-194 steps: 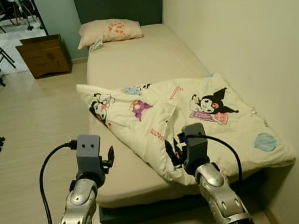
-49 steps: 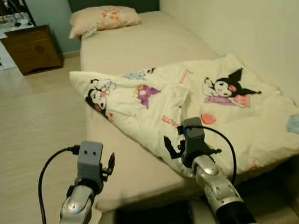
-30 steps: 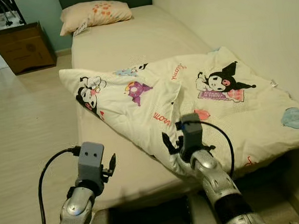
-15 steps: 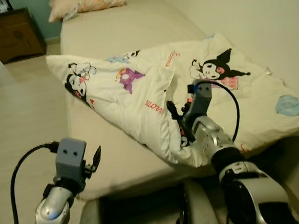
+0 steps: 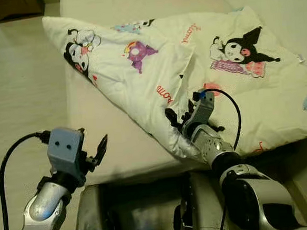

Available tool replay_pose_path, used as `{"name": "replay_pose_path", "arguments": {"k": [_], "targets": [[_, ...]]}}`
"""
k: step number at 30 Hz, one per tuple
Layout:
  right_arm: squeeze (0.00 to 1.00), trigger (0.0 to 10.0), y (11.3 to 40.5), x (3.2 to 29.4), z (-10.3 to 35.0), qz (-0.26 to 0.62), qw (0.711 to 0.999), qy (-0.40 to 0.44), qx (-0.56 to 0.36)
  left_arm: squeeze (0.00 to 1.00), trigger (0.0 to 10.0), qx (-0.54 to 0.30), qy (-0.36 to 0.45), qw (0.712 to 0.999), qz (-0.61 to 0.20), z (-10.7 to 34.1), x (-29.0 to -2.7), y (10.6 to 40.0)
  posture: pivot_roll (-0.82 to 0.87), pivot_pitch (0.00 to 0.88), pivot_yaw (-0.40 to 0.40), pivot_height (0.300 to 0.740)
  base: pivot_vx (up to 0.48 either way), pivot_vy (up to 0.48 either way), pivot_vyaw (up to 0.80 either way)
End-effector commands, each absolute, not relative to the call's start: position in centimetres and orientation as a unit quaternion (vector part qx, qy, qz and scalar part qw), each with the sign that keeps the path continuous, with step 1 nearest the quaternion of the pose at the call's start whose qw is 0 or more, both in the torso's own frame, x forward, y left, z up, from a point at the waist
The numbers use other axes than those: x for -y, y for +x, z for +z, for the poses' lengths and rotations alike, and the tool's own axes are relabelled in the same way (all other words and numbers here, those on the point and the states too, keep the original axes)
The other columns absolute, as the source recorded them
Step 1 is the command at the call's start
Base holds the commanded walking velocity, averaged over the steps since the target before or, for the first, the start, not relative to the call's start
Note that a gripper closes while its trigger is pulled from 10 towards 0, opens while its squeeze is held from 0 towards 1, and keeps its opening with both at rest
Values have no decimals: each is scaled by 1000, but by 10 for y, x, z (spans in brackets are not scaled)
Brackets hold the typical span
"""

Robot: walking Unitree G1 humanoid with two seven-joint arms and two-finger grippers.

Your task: Clean up the room

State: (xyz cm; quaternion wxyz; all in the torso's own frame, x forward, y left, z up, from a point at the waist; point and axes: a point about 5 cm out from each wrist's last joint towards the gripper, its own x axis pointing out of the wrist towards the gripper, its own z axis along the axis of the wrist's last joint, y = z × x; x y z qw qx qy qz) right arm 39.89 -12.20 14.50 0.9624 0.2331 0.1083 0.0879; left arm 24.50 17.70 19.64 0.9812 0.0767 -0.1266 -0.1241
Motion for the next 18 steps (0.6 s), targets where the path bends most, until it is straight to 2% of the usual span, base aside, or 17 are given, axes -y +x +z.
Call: {"name": "replay_pose_path", "arguments": {"k": [1,4,5,6,7,8,9,18], "targets": [[1000,10000,395,112,134,96,951,264,-127,0,10000,115,75,981,-138,198,-176,242,152,487,-22,575,0,0,0],[1000,10000,394,100,136,125,945,274,-125,0,10000,111,75,981,-142,198,-177,240,158,487,-14,575,0,0,0],[729,10000,394,95,137,139,944,274,-124,0,10000,109,76,981,-144,198,-177,240,160,485,-12,575,0,0,0],[729,10000,394,95,137,139,944,274,-124,0,10000,109,76,981,-144,198,-177,240,160,485,-12,575,0,0,0],[533,10000,393,91,138,152,942,272,-125,0,10000,107,78,981,-144,198,-177,240,159,485,-11,575,0,0,0],[533,10000,393,88,138,159,941,270,-125,0,10000,105,78,981,-144,198,-178,240,159,487,-12,575,0,0,0],[0,0,393,87,138,162,941,270,-126,0,10000,105,80,981,-144,198,-178,240,159,486,-12,575,0,0,0],[0,0,393,85,140,176,945,247,-120,0,10000,94,85,982,-137,200,-180,243,147,475,-10,575,0,0,0]]}}
